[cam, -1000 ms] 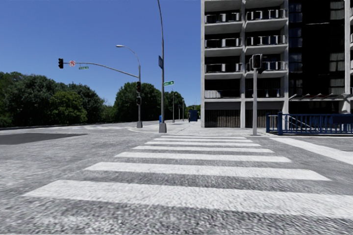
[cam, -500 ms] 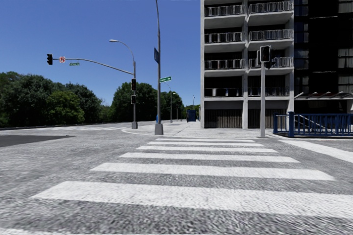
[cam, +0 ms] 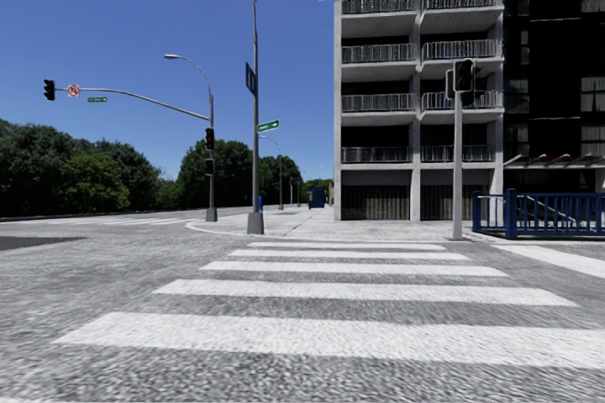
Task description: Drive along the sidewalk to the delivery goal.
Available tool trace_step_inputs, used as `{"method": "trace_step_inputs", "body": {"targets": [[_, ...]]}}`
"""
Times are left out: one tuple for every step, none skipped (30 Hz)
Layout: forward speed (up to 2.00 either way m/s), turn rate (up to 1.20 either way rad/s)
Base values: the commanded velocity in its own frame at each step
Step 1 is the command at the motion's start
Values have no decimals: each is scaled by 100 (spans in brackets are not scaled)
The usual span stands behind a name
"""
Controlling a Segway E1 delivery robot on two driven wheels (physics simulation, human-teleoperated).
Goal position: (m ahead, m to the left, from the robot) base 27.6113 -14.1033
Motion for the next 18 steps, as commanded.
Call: {"method": "trace_step_inputs", "body": {"targets": [[200, -26], [200, -26], [200, -26], [200, -26], [200, -26], [200, -26], [200, -26], [200, -26], [200, -26], [200, -26], [200, -27], [200, -28], [200, 0], [200, 0], [200, 0], [200, 0], [200, 0], [200, 0]]}}
